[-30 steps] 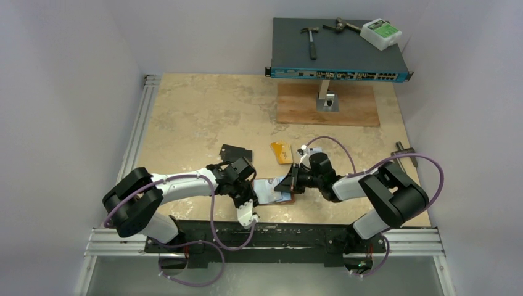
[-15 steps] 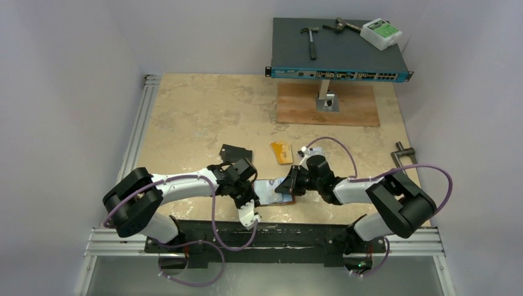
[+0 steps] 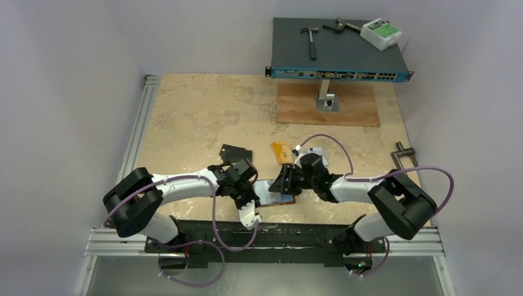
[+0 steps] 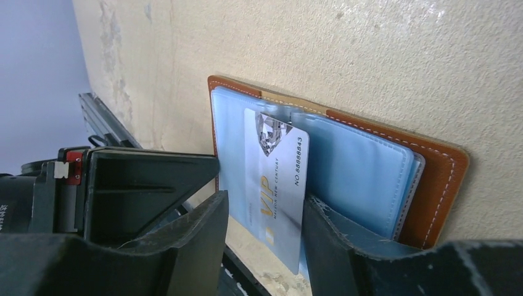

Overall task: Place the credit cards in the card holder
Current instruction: Insert the credit card into the card holder.

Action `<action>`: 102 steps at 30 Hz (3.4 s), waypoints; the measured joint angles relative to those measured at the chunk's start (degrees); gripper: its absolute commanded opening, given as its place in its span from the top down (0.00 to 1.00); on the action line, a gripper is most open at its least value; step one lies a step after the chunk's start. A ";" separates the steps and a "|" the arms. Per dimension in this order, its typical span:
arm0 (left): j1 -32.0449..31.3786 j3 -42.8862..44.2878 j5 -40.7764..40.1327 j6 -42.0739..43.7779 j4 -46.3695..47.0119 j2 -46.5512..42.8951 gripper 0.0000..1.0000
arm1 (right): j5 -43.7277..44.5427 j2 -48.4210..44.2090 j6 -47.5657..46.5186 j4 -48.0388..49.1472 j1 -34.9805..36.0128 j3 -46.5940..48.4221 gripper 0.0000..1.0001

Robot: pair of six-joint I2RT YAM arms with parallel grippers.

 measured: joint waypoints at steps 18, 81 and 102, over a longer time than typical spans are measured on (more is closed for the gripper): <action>-0.48 -3.87 -1.92 -3.89 8.52 -1.62 0.81 | 19.17 0.09 -1.95 -20.13 12.72 11.76 0.46; -0.68 -11.06 -2.95 -8.79 21.51 -3.87 0.86 | 22.49 1.62 -9.64 -32.83 19.67 18.78 0.41; -0.81 -11.87 -5.35 -13.33 21.64 -6.08 0.86 | 13.94 -8.24 -6.32 -27.30 12.83 11.89 0.51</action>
